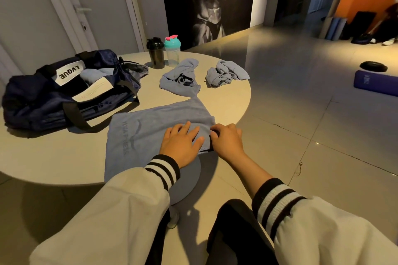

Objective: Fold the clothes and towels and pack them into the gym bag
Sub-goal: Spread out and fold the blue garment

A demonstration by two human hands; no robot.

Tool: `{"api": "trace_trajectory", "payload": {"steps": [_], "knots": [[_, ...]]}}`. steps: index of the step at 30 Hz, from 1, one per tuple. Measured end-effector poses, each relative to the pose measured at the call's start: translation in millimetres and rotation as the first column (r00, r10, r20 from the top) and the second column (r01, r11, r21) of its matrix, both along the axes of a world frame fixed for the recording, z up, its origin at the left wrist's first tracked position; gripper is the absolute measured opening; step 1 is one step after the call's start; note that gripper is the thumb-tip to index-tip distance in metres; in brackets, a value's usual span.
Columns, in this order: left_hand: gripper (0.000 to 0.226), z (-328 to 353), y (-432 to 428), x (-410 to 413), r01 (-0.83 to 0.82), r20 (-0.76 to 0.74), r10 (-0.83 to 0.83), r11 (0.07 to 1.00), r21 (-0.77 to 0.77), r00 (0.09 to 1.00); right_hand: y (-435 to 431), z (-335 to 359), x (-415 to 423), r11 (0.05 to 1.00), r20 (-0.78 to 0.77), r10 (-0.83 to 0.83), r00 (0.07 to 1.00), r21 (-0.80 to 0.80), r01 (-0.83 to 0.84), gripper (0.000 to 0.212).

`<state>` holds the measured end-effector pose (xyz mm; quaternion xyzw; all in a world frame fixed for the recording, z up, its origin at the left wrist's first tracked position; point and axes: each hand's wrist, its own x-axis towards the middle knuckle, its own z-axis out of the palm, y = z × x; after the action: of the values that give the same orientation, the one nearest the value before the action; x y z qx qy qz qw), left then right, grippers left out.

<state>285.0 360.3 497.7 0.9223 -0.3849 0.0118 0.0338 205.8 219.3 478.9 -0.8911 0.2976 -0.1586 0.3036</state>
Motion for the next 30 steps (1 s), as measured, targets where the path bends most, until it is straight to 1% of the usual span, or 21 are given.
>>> {"api": "trace_trajectory", "payload": {"steps": [2,4,7,9,11,13,15,16,17,18,20,21,22,23,24,25,26,27,28,29,30], "knots": [[0.060,-1,2,-7,0.007,-0.034,-0.007,1.000,-0.011,0.999,0,0,-2,1.000,0.046,-0.001,0.999,-0.009,0.002,0.034],[0.060,-1,5,-12,0.042,-0.077,-0.047,0.997,-0.064,0.996,4,2,-4,1.000,0.144,0.007,0.990,0.014,-0.009,0.033],[0.060,-2,11,-17,0.159,-0.044,-0.162,0.985,-0.067,0.986,9,10,-7,0.998,0.241,0.004,0.971,0.066,-0.021,0.035],[0.053,-7,16,-15,0.198,-0.022,-0.201,0.976,-0.096,0.979,11,16,-11,0.993,0.252,0.003,0.968,0.111,-0.032,0.032],[0.047,-10,20,-13,0.194,-0.030,-0.202,0.964,-0.184,0.979,14,17,-16,0.996,0.236,0.015,0.972,0.085,-0.035,0.035],[0.043,-11,22,-13,0.196,-0.054,-0.217,0.946,-0.256,0.975,19,15,-21,0.998,0.230,0.019,0.973,0.056,-0.033,0.036],[0.040,-5,27,-19,0.196,-0.111,-0.246,0.920,-0.341,0.963,24,16,-24,0.997,0.242,0.018,0.970,0.068,-0.035,0.037],[0.035,-2,32,-22,0.181,-0.121,-0.250,0.894,-0.409,0.961,26,17,-23,0.997,0.256,0.025,0.966,0.066,-0.043,0.036],[0.031,1,37,-23,0.161,-0.087,-0.225,0.871,-0.464,0.970,29,18,-23,0.997,0.279,0.041,0.960,0.048,-0.056,0.033],[0.031,5,44,-22,0.128,-0.019,-0.156,0.866,-0.483,0.988,32,22,-20,0.998,0.293,0.059,0.954,0.017,-0.067,0.031],[0.032,12,63,-13,-0.039,0.066,0.071,0.915,-0.401,0.995,43,31,-13,0.995,0.301,0.102,0.948,-0.023,-0.099,0.038],[0.035,14,73,-9,-0.133,0.056,0.159,0.938,-0.321,0.986,50,35,-8,0.992,0.303,0.129,0.944,-0.045,-0.121,0.045],[0.038,13,83,-3,-0.195,0.007,0.202,0.951,-0.241,0.979,59,39,0,0.987,0.302,0.158,0.940,-0.074,-0.142,0.050],[0.041,11,93,1,-0.210,-0.064,0.202,0.959,-0.191,0.977,68,43,9,0.980,0.289,0.194,0.937,-0.100,-0.172,0.054],[0.043,10,102,3,-0.186,-0.146,0.160,0.964,-0.189,0.976,80,48,18,0.968,0.268,0.244,0.932,-0.126,-0.217,0.056],[0.043,10,111,4,-0.146,-0.220,0.093,0.959,-0.242,0.971,92,52,28,0.950,0.245,0.303,0.921,-0.154,-0.272,0.057],[0.043,11,121,3,-0.150,-0.299,0.043,0.927,-0.345,0.953,106,57,37,0.925,0.223,0.370,0.902,-0.179,-0.335,0.058],[0.041,13,132,4,-0.209,-0.364,0.037,0.869,-0.448,0.931,121,62,44,0.890,0.208,0.446,0.870,-0.202,-0.408,0.058],[0.035,14,143,6,-0.290,-0.384,0.076,0.792,-0.537,0.920,136,66,50,0.841,0.197,0.536,0.821,-0.214,-0.497,0.055],[0.028,14,155,11,-0.347,-0.359,0.148,0.728,-0.591,0.922,150,69,53,0.772,0.179,0.633,0.753,-0.218,-0.597,0.052],[0.023,11,168,16,-0.389,-0.327,0.230,0.702,-0.597,0.917,161,68,54,0.695,0.146,0.718,0.681,-0.207,-0.688,0.049]]}}
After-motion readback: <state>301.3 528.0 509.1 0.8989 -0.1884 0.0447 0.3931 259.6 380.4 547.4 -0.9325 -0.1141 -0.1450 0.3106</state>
